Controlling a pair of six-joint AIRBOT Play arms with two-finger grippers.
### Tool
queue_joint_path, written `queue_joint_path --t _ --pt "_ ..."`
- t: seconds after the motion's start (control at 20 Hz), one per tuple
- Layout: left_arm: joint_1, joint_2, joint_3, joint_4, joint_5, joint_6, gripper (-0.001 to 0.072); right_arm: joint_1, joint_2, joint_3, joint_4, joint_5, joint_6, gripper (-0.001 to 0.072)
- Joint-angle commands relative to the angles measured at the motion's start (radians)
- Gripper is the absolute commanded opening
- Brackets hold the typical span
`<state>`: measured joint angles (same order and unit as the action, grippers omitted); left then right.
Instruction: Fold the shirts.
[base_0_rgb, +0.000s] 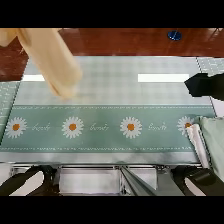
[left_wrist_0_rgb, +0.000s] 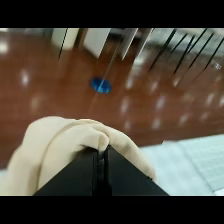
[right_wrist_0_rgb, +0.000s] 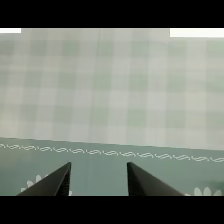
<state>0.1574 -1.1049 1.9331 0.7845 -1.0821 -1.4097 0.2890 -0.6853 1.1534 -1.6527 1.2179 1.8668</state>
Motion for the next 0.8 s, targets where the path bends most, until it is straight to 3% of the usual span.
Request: queue_joint_path --t 0.0,0.15,0.4,0.75 --pt "-0.008 0.03 0.104 -0.079 0.023 -0.042 0.0016 0.001 0.1 0.0 0.003 0.045 -0.002 0.0408" --pt "-0.077 0.05 0.102 -0.141 0.015 -0.04 0.0017 0.001 0.162 0.0 0.0 0.047 -0.001 0.0408" --pt "-0.333 0.064 0.017 -0.133 0.016 0.012 0.0017 0.001 0.213 0.0 -0.015 0.053 0.006 0.0408" --pt "-0.534 0.132 -0.21 0.01 0.017 0.011 0.0017 0.001 0.213 0.0 -0.033 0.083 0.008 0.0408"
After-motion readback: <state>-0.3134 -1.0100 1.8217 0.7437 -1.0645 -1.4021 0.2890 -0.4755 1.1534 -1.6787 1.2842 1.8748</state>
